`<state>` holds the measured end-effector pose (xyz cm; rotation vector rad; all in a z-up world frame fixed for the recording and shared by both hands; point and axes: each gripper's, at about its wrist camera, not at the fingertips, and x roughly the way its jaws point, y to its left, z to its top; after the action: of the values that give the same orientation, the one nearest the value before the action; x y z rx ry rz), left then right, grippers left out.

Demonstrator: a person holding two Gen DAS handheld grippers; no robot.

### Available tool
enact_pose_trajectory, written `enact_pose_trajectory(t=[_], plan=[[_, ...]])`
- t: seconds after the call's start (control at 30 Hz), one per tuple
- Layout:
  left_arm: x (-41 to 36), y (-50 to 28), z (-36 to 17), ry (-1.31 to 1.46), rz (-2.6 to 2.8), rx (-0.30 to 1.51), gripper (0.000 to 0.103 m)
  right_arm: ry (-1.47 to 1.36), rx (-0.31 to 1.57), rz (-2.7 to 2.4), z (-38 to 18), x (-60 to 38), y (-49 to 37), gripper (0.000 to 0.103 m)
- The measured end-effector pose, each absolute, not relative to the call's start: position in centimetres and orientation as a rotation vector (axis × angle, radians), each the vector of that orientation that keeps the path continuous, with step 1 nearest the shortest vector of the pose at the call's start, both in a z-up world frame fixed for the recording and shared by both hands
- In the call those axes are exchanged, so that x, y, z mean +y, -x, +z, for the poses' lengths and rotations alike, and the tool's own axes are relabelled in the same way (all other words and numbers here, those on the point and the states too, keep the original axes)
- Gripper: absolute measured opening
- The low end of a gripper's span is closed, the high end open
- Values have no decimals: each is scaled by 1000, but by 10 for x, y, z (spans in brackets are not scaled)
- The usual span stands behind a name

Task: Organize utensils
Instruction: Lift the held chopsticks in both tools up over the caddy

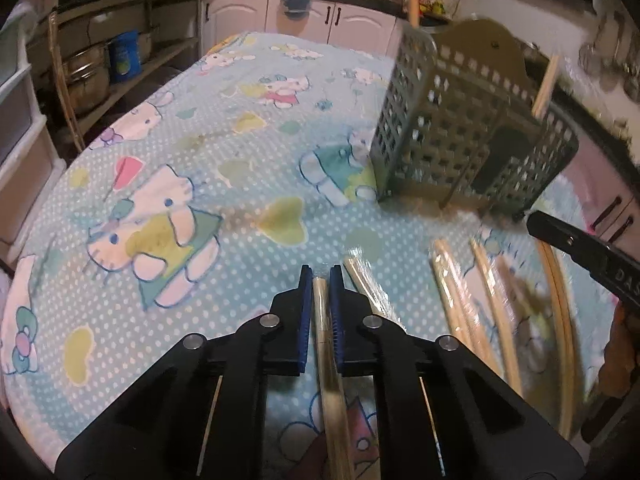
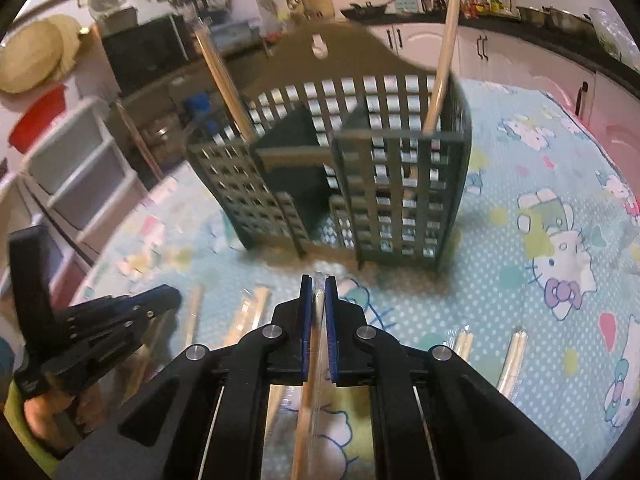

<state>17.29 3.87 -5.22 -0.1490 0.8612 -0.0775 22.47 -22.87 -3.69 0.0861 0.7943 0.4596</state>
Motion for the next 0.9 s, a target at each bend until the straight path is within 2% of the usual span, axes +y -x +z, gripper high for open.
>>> enact_pose_trajectory(t=[0.33,0.9], plan=[[54,-165,17,246,-133,708,2,-142,655,532,12,-249,-204,6],[39,-175,120,238,-223,465,2,-171,434,571,87,-266,-193,6]])
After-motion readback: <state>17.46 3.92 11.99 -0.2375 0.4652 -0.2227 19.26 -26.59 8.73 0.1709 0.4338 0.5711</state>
